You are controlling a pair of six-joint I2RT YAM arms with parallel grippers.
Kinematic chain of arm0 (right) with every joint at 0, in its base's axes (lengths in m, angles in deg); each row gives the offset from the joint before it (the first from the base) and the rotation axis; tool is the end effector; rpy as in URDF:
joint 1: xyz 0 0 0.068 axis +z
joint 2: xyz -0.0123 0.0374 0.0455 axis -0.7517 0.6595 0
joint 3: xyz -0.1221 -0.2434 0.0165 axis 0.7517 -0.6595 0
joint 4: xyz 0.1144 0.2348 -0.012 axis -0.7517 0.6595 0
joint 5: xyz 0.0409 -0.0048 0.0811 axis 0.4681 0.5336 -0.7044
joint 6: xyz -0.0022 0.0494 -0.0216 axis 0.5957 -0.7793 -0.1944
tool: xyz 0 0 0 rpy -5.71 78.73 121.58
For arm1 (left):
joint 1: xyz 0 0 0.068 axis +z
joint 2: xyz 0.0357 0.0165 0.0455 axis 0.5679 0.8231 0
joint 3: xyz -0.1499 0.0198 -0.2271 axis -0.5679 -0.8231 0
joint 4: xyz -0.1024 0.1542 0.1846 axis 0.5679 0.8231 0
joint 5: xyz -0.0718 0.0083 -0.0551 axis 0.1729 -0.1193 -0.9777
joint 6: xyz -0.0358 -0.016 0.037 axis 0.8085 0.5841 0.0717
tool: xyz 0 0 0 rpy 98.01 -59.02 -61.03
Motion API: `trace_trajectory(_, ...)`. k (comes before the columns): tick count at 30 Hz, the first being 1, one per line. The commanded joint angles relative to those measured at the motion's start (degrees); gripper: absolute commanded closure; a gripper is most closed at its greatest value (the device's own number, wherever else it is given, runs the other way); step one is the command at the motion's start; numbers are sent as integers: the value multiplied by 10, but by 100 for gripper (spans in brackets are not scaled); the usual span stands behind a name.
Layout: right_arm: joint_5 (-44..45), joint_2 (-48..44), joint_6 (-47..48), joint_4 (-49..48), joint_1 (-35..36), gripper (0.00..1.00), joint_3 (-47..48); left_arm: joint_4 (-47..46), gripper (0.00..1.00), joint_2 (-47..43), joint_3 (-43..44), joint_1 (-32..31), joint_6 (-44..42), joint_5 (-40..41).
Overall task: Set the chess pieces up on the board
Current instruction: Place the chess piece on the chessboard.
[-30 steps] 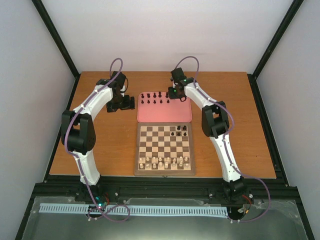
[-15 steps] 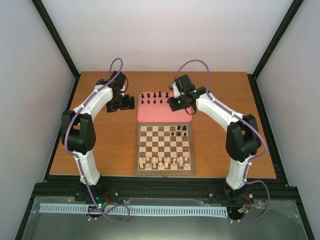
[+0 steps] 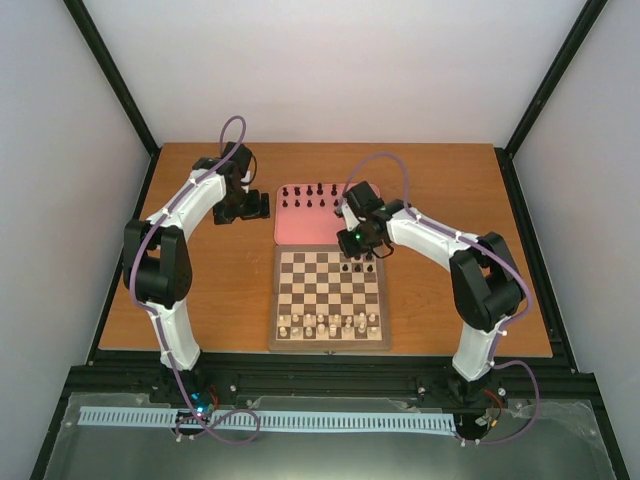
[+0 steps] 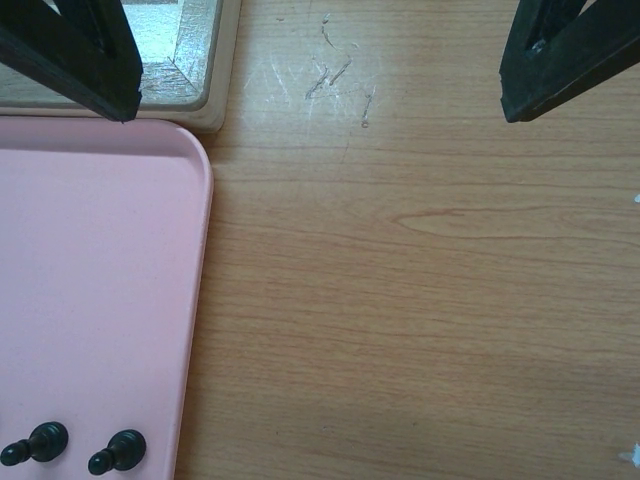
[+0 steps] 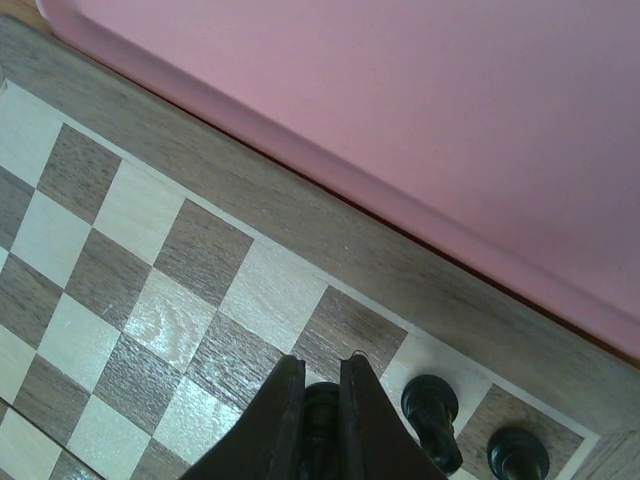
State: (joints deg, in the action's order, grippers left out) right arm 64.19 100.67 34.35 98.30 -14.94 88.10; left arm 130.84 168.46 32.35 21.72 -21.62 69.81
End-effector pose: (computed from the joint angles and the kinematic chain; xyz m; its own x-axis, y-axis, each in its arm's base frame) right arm 0.3068 0.2128 0.2034 -0.8395 -0.3843 -0.3842 -0.4867 0.8462 0.2170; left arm 0.3772 -0.0866 0.2433 -0.9596 -0.1402 -0.2438 -0.1202 0.9882 -0.0955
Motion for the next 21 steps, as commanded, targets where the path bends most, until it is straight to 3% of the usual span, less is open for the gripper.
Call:
trace_trajectory(1,-4,-26,3,-12,5,97,-10,0,0,-6,9,0,-6,2)
trace_trajectory(21,14,21,-9,-20,15,95,-1,-3,0,-15,1,0,-8,3)
